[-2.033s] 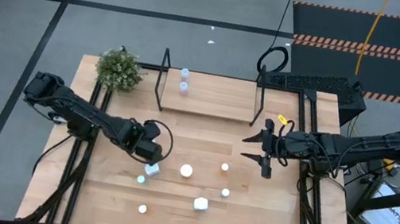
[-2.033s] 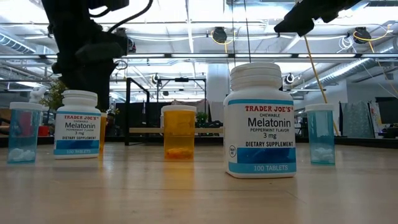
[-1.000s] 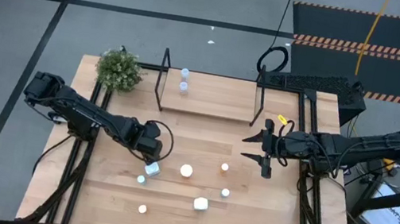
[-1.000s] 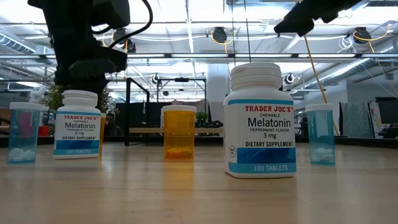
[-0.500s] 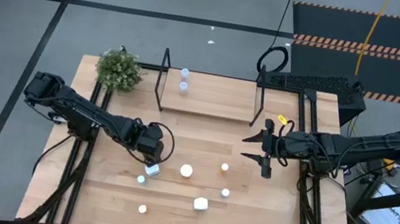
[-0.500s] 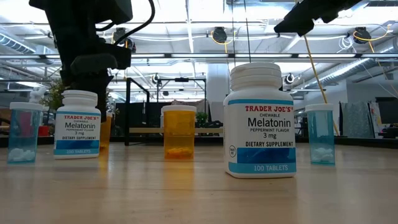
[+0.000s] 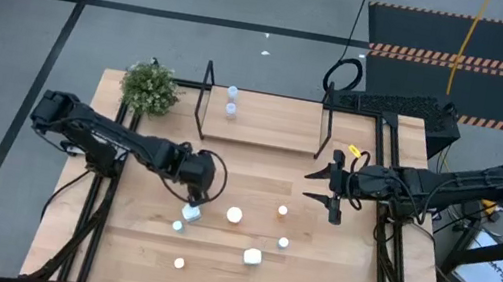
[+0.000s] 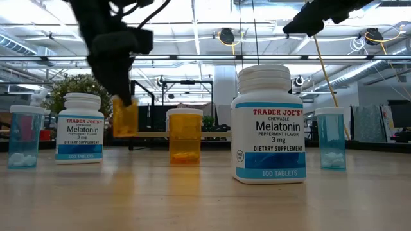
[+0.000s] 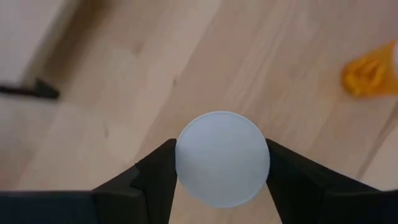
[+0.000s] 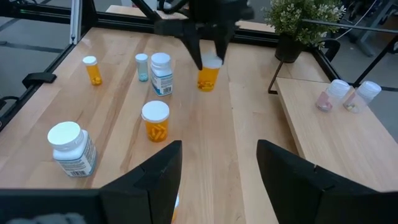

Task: Pick and place medicine bottles onto shelf by color
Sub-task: Put the left large orange pill bottle on the shelf

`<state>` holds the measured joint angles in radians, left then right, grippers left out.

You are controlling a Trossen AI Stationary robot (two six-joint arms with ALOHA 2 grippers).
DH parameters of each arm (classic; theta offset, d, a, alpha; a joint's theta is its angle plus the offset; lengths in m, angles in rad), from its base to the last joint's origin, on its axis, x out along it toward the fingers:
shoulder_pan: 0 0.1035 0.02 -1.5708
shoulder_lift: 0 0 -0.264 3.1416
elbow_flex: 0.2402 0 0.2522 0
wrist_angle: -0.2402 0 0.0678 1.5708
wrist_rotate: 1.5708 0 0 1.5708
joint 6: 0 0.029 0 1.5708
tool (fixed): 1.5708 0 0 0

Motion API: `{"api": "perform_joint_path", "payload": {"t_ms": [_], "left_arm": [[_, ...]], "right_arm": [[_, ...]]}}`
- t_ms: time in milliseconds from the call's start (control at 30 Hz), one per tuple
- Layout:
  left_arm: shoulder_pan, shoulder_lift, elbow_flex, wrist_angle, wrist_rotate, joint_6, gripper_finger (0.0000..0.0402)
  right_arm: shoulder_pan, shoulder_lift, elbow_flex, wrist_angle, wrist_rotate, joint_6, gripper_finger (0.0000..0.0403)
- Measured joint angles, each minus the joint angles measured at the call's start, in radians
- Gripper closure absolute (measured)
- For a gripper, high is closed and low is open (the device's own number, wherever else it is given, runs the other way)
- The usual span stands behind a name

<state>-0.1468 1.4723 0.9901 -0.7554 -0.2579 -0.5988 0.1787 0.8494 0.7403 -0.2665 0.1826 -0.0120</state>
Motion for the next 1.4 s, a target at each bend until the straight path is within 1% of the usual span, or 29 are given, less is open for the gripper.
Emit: {"api": "perform_joint_path", "payload": {"t_ms": [167,367,567,700,833,967,1067,1267,1400], "left_arm": [[0.07,0.0,0.118,-0.004,0.026,0.16,0.0179],[0.168,0.0,0.313,-0.004,0.03,0.389,0.0187],[0.28,0.0,0.489,-0.026,0.032,0.561,0.0186],[0.359,0.0,0.56,-0.064,0.032,0.607,0.0186],[0.426,0.0,0.602,-0.089,0.061,0.617,0.0186],[0.475,0.0,0.62,-0.087,0.1,0.633,0.0186],[0.502,0.0,0.622,-0.075,0.109,0.648,0.0186],[0.559,0.027,0.623,-0.024,0.113,0.68,0.0186],[0.602,0.092,0.622,0.018,0.145,0.699,0.0186]], "right_arm": [[0.0,0.0,0.0,0.001,0.0,-0.008,0.02],[0.0,0.0,0.0,0.008,0.009,-0.075,0.02],[-0.001,0.0,0.0,0.008,0.102,-0.155,0.02],[-0.005,0.0,0.0,0.009,0.162,-0.211,0.02],[-0.025,0.0,0.0,0.038,0.166,-0.275,0.02],[-0.05,0.0,0.0,0.108,0.162,-0.351,0.02],[-0.068,0.0,0.0,0.15,0.161,-0.391,0.02],[-0.097,0.0,0.0,0.162,0.157,-0.402,0.02],[-0.108,0.0,0.0,0.159,0.157,-0.396,0.02]]}}
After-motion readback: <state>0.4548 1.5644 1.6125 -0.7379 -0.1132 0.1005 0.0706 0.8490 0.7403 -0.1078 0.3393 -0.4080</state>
